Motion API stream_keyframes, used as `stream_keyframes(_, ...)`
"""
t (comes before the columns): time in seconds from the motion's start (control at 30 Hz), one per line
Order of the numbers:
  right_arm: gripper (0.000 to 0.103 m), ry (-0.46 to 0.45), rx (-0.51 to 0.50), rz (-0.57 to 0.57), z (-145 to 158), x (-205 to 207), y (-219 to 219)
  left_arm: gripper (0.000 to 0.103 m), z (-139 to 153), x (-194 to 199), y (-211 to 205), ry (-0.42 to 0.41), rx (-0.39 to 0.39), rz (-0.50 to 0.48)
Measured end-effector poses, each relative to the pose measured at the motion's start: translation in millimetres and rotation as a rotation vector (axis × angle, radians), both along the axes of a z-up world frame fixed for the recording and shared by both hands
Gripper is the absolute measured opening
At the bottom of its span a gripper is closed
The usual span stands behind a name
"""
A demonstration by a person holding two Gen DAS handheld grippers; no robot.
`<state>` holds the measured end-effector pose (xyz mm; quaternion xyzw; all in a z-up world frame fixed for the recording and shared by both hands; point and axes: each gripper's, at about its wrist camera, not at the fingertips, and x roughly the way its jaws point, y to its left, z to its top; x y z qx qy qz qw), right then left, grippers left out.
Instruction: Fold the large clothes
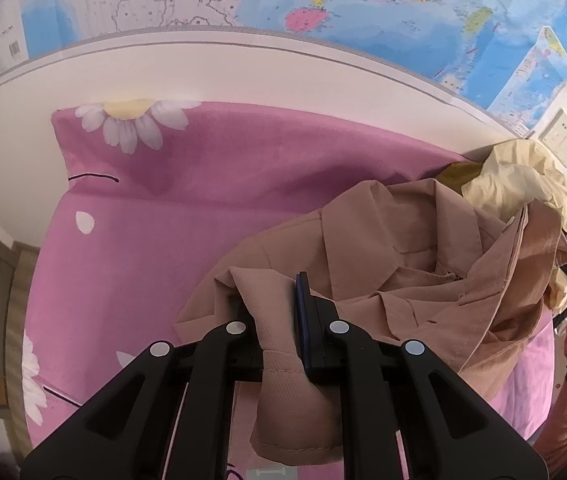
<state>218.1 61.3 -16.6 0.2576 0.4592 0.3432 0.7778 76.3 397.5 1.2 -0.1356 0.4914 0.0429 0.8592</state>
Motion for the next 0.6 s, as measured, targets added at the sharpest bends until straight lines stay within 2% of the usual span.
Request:
stream_keyframes(0.43,0.015,0.04,-0.047,-0.022,-14.1,23.7,8.4,0.012,-20.2,30.5,2.5,0.065,-0.001,0.024)
stream_keyframes(0.6,0.021,0.038,-0.079,-0.019,-14.5,27.6,18.4,0.012,-26.8,36.5,3.8,0.081,-0.014,0.036)
